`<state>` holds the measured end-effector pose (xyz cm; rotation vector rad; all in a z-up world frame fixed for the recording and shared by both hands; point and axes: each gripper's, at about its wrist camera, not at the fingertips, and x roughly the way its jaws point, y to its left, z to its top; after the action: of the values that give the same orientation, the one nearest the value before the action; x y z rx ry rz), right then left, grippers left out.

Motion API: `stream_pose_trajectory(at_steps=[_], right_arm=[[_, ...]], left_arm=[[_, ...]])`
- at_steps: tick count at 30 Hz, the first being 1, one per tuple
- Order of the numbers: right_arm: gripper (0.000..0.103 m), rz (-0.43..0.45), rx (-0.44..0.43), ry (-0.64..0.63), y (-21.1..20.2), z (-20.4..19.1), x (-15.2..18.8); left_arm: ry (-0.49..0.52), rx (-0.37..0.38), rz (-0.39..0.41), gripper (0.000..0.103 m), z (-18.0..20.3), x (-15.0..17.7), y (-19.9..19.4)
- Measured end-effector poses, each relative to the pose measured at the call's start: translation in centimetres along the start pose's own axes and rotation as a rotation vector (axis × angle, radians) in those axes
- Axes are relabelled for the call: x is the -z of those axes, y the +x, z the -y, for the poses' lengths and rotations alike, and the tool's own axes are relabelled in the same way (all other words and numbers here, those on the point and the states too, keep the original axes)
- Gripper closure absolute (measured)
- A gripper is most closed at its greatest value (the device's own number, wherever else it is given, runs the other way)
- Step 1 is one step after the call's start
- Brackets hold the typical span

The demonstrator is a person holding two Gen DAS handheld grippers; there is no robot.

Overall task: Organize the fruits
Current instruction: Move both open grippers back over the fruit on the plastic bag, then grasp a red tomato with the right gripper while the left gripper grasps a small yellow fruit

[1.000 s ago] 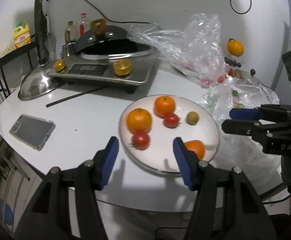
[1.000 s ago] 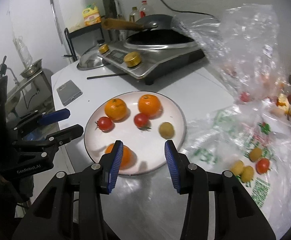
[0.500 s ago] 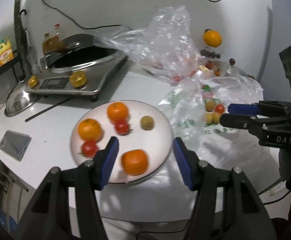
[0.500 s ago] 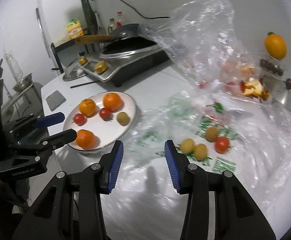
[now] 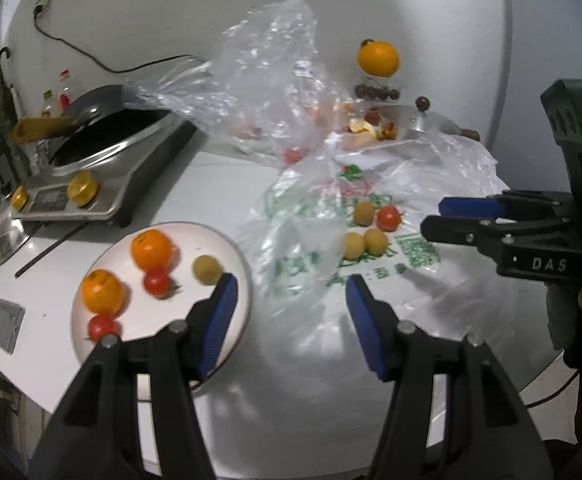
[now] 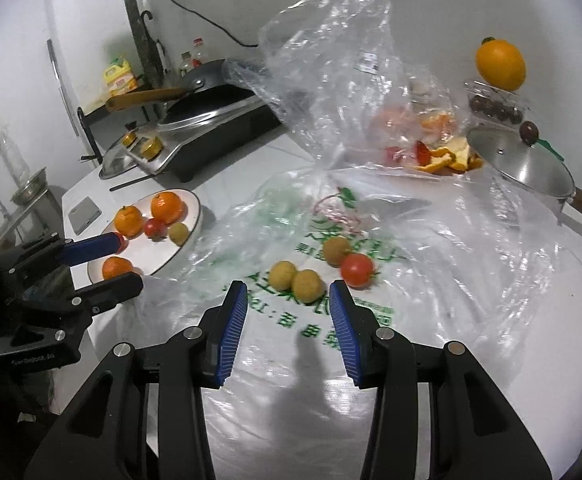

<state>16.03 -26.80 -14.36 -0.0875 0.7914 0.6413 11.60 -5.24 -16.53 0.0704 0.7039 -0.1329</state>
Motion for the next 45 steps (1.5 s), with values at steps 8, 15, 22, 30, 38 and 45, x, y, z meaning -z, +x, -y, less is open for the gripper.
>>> stream_pose_trajectory(at_steps=[8,15,22,30,38,45], right_arm=[[0.067,0.005,0.005,0.004,-0.3,2.5,0.2],[0.075,0.005,0.000,-0.005,0.0,3.7,0.2],[0.075,0.003,-0.009,-0.002,0.6,4.4,-0.1],[0.075,-0.004,-0.015,0.003,1.4,4.9,-0.7],[0.075,-0.030,-0.021,0.010,2.7,5.2,-1.1],[0.075,-0.057,-0.015,0.004,3.9,5.0,-1.6]], left_arm=[[0.054,0.065,-0.015,0.045,3.5,-1.1,2.4],[0.073,0.113,-0.040,0.048,5.3,-1.8,4.4],[0.079,0.159,-0.083,0.050,5.7,-2.0,6.5],[0.071,0.213,-0.128,0.049,5.5,-2.3,8.8],[0.038,0.205,-0.150,0.049,3.9,-2.7,10.6],[0.013,0.194,-0.163,0.049,2.8,-2.7,11.4]])
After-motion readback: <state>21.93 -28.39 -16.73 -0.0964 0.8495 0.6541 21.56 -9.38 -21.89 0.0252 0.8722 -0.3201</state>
